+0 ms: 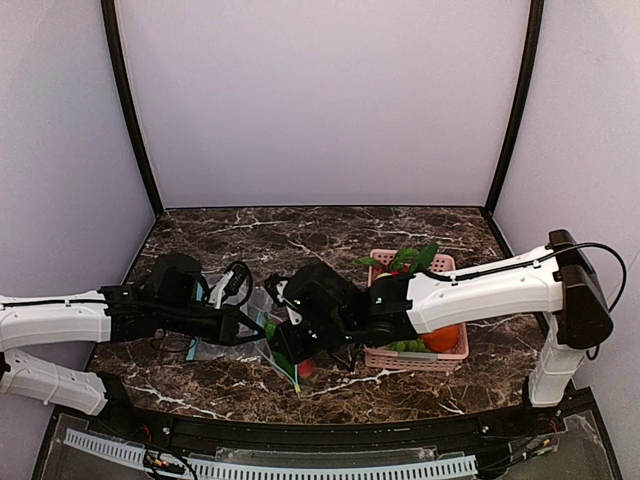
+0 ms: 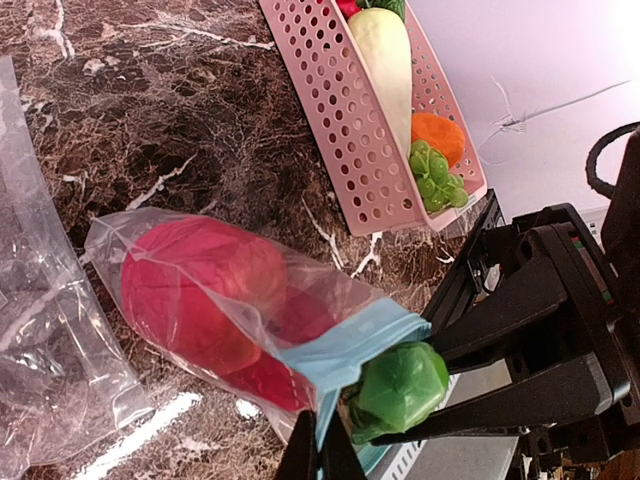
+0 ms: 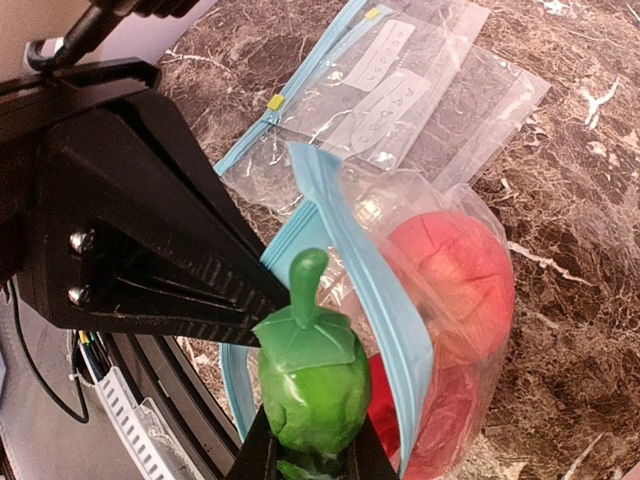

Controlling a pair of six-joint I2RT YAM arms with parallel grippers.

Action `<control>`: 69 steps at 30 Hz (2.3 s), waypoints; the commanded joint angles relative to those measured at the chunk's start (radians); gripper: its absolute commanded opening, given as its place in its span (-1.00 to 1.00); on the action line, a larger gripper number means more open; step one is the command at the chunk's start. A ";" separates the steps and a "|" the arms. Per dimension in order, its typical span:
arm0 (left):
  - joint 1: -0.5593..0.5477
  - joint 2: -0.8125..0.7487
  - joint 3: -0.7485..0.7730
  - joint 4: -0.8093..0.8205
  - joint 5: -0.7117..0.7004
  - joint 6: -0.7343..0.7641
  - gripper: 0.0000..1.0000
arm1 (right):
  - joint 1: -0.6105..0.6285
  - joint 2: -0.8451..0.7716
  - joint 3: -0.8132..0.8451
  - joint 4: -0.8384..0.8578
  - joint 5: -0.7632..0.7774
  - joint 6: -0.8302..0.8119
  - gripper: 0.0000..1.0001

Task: Place the food in the zip-top bag and seal the zipper
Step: Adjust the fake vegetable in the zipper food storage bag.

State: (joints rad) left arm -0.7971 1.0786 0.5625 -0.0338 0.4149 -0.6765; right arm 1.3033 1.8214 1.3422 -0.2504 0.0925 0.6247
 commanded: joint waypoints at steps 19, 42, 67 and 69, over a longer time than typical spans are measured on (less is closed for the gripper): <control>0.014 -0.029 0.064 -0.059 -0.020 0.054 -0.99 | -0.039 0.077 0.070 -0.206 -0.083 -0.011 -1.00; 0.015 -0.075 0.051 -0.046 -0.044 0.056 -0.99 | -0.072 0.148 0.122 -0.276 -0.105 0.003 -1.00; 0.013 0.041 -0.012 0.127 0.025 -0.030 -0.99 | -0.077 0.057 0.166 -0.187 -0.048 0.049 -0.04; 0.014 0.045 -0.010 0.131 0.002 -0.038 -0.99 | -0.075 0.012 0.129 -0.144 -0.085 0.037 0.05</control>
State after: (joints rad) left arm -0.7872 1.1187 0.5652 0.0547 0.4385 -0.6933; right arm 1.2293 1.9221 1.5139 -0.4644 0.0608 0.6842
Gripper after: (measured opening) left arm 0.008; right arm 0.491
